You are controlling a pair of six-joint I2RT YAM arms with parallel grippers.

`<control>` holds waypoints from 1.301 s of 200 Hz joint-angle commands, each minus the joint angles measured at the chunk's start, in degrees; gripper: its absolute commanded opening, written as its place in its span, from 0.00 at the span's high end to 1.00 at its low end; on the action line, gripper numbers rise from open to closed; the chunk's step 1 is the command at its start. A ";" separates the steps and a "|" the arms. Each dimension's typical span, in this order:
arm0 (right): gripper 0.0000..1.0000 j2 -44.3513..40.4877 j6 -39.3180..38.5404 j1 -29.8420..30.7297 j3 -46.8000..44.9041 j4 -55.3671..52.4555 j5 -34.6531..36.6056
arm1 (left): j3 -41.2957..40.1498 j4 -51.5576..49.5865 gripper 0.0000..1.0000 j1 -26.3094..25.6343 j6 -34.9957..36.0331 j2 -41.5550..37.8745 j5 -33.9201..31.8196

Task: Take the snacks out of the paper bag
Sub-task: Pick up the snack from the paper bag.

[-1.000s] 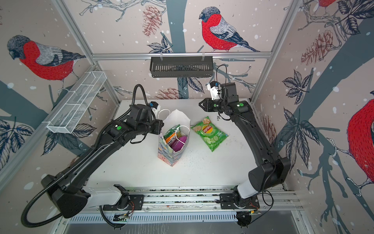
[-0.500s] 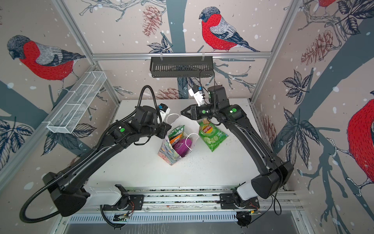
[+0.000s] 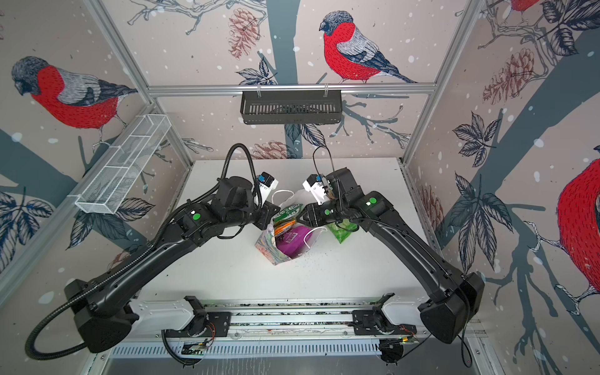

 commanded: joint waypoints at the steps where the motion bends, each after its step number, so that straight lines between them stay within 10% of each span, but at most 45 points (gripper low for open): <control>1: 0.64 -1.05 4.52 1.22 -2.40 1.87 3.72 | -1.63 5.51 1.00 -0.38 0.43 -0.77 2.53; 260: 0.55 -4.21 20.34 4.78 -16.48 14.95 10.11 | -0.75 9.80 1.00 -6.14 -2.70 -1.57 2.09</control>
